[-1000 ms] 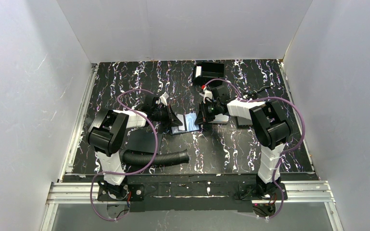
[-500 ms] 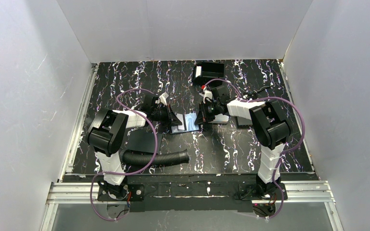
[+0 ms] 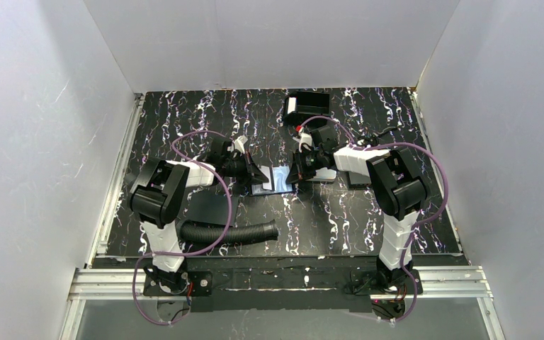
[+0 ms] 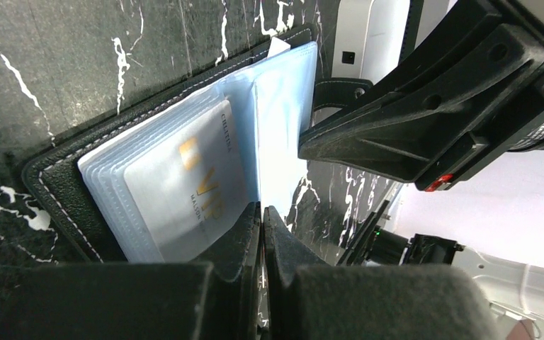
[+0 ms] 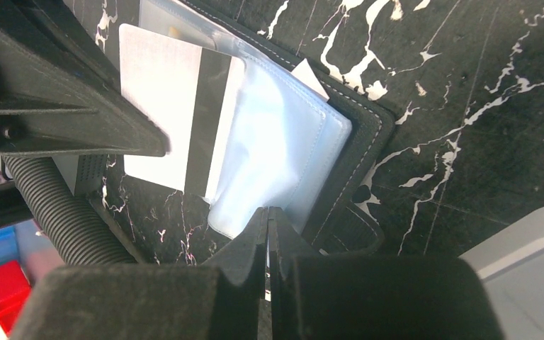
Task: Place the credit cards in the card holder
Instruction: Insert the credit card into the card holder.
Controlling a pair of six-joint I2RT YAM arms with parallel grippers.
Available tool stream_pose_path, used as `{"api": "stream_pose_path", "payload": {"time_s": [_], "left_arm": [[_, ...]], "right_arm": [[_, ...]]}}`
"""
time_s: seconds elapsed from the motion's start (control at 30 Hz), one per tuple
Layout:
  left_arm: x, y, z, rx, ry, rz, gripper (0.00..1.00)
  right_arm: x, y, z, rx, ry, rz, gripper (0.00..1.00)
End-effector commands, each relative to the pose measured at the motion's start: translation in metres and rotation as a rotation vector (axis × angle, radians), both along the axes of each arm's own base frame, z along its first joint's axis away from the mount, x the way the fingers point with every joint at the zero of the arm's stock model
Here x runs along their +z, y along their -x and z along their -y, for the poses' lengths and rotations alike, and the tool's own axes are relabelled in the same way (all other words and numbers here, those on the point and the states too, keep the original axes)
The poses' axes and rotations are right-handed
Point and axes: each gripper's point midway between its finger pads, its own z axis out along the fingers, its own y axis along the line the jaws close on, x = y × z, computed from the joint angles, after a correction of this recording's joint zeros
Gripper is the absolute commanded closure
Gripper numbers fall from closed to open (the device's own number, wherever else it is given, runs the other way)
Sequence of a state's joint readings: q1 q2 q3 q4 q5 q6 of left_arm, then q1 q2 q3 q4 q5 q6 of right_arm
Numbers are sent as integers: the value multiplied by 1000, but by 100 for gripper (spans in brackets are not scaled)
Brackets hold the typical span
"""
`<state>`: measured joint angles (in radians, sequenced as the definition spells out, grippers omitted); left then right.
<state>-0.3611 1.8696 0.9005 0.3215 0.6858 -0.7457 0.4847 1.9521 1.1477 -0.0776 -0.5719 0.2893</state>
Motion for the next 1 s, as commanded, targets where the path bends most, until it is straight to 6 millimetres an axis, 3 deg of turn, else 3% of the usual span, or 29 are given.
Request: {"api": "stream_pose_path", "payload": {"time_s": [0.0, 0.43, 0.97], "left_arm": [[12, -6, 7, 0, 66, 15, 100], [11, -2, 1, 5, 54, 31, 100], [-3, 6, 12, -41, 118, -110, 100]], "right_arm": [[-14, 10, 5, 3, 20, -40, 93], [-14, 12, 5, 4, 21, -41, 94], [-12, 11, 5, 4, 21, -36, 94]]}}
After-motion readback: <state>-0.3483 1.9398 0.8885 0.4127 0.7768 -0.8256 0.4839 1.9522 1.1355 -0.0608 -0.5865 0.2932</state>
